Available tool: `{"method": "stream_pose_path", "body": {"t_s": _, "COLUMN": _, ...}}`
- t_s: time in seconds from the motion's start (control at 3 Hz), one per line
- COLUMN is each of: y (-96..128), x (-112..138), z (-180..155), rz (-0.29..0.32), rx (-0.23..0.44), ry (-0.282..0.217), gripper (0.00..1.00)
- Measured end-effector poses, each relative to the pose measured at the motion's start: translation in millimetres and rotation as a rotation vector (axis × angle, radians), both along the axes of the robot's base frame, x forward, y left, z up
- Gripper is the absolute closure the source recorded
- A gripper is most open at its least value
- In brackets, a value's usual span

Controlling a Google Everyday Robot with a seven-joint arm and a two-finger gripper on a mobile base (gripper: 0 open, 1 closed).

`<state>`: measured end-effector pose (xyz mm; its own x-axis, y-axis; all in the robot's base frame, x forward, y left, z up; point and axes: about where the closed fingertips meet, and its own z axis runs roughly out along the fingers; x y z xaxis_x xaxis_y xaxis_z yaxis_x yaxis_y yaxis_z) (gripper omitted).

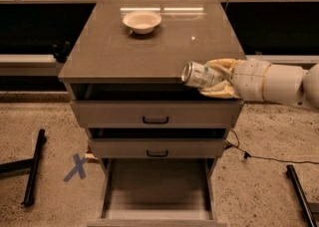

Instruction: Pick 7up can from bottom drawer and place on counter

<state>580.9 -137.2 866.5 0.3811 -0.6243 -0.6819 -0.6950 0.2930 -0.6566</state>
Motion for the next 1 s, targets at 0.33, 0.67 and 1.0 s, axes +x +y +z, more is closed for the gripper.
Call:
{"method": "stream_pose_path", "body": {"t_s": 0.33, "y": 2.9, "x": 5.5, "z": 4.6, "rz": 0.008, "rx": 0.005, "ry": 0.016, "gripper": 1.0}}
{"method": "stream_pose_path", "body": {"t_s": 0.67, "y": 4.0, "x": 24.6, "z": 39.0, "rz": 0.01, "rx": -0.007, "ry": 0.049, "gripper": 1.0}}
{"method": "stream_pose_path", "body": {"t_s": 1.0, "y": -0.1, "x": 52.3, "z": 54.4, "rz": -0.025, "rx": -0.029, "ry": 0.111, "gripper": 1.0}}
